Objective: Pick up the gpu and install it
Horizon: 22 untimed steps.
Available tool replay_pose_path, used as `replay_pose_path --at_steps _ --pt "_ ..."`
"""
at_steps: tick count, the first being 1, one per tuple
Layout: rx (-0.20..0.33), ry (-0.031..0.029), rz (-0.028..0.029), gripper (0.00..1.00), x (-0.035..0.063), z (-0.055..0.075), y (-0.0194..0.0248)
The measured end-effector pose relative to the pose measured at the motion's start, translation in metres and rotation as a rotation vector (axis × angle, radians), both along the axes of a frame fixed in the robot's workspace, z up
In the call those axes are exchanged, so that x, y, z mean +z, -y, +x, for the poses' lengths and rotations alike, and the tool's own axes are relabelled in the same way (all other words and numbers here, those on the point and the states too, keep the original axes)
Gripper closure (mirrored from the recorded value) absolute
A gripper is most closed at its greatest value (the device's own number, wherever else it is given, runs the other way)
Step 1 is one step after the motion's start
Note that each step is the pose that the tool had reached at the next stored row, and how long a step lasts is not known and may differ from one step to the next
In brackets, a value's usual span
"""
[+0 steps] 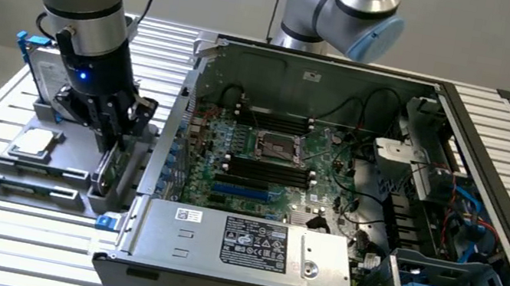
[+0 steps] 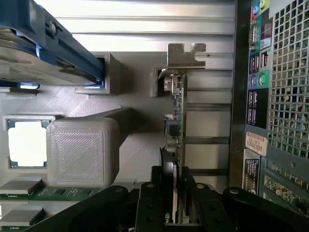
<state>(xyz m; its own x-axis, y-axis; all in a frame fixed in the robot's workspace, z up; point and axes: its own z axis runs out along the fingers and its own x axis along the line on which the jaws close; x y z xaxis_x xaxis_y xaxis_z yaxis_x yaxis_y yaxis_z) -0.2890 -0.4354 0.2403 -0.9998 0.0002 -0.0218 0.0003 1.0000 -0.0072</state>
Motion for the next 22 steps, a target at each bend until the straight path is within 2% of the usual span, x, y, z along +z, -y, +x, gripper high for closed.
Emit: replay_pose_path --at_steps 15,18,22 --pt "0.000 0.0007 0.0002 0.74 0.0000 0.000 0.0000" --pt "0.000 0.0050 0.0002 0.74 0.0026 0.000 0.0000" --pt "0.000 0.0150 0.0001 0.74 0.0105 0.000 0.0000"
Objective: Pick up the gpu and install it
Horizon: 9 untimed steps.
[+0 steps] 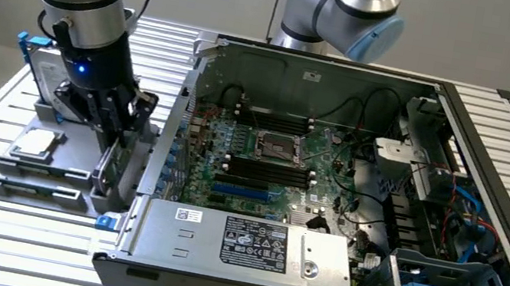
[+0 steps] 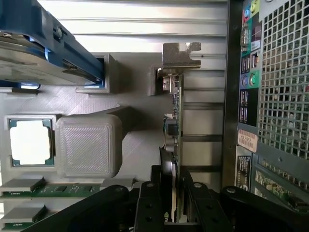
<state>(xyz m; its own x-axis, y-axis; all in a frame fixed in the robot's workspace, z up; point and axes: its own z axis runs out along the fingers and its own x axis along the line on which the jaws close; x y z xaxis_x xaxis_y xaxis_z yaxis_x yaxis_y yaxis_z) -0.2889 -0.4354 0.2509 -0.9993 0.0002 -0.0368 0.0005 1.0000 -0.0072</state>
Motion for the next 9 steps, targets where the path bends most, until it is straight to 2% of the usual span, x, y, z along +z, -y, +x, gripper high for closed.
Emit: replay_pose_path --at_steps 9 --pt "0.000 0.0096 0.0000 0.74 0.0281 0.000 0.0000"
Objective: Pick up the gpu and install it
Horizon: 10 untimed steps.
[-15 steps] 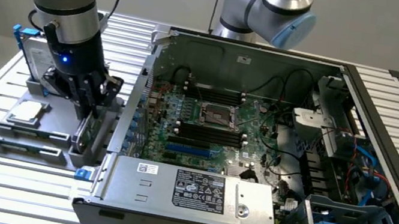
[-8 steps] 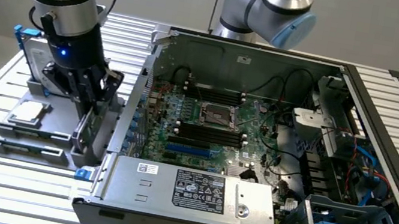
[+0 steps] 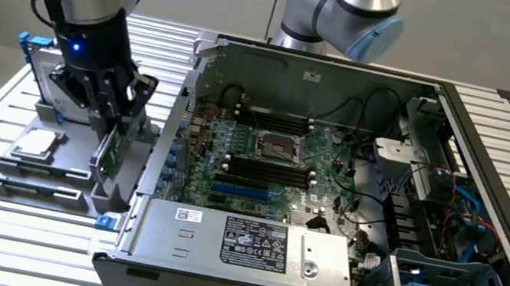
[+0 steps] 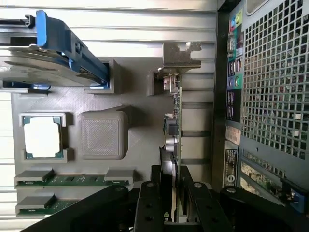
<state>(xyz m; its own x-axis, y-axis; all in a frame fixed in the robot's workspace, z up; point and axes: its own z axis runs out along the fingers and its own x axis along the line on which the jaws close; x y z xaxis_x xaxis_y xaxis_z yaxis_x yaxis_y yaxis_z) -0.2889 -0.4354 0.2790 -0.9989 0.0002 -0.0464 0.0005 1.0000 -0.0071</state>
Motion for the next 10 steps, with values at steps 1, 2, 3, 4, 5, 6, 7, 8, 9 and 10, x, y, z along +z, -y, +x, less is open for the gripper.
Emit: replay_pose_path --at_steps 1,2,3,4,5,6,7,8,9,10 --pt "0.000 0.0007 0.0000 0.74 0.0032 0.000 0.0000" --pt "0.000 0.0012 -0.0001 0.74 0.0064 0.000 0.0000" --pt "0.000 0.0017 0.0001 0.74 0.0098 0.000 0.0000" --pt "0.000 0.0018 0.0002 0.74 0.0144 0.000 0.0000" --pt "0.000 0.0017 0.0001 0.74 0.0189 0.000 0.0000" --pt "0.000 0.0018 0.0002 0.74 0.0235 0.000 0.0000" --pt "0.000 0.0017 0.0001 0.74 0.0280 0.000 0.0000" --pt "0.000 0.0018 0.0001 0.74 0.0325 0.000 0.0000" --pt "0.000 0.0018 0.0002 0.74 0.0371 0.000 0.0000" --pt "0.000 0.0017 0.0001 0.74 0.0415 0.000 0.0000"
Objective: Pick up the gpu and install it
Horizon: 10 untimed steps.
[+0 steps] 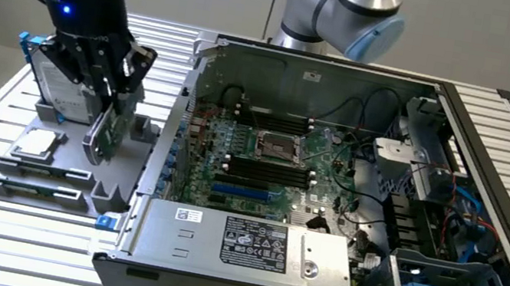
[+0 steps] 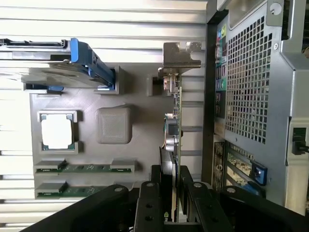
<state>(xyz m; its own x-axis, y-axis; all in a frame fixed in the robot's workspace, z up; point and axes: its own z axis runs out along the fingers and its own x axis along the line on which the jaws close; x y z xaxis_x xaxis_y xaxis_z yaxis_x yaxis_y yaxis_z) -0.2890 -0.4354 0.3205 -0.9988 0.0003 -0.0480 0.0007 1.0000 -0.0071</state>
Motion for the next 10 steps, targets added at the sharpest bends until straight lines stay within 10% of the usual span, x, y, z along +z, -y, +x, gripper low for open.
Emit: replay_pose_path --at_steps 10 --pt "0.000 -0.0006 0.0001 0.74 0.0456 0.005 0.0002"
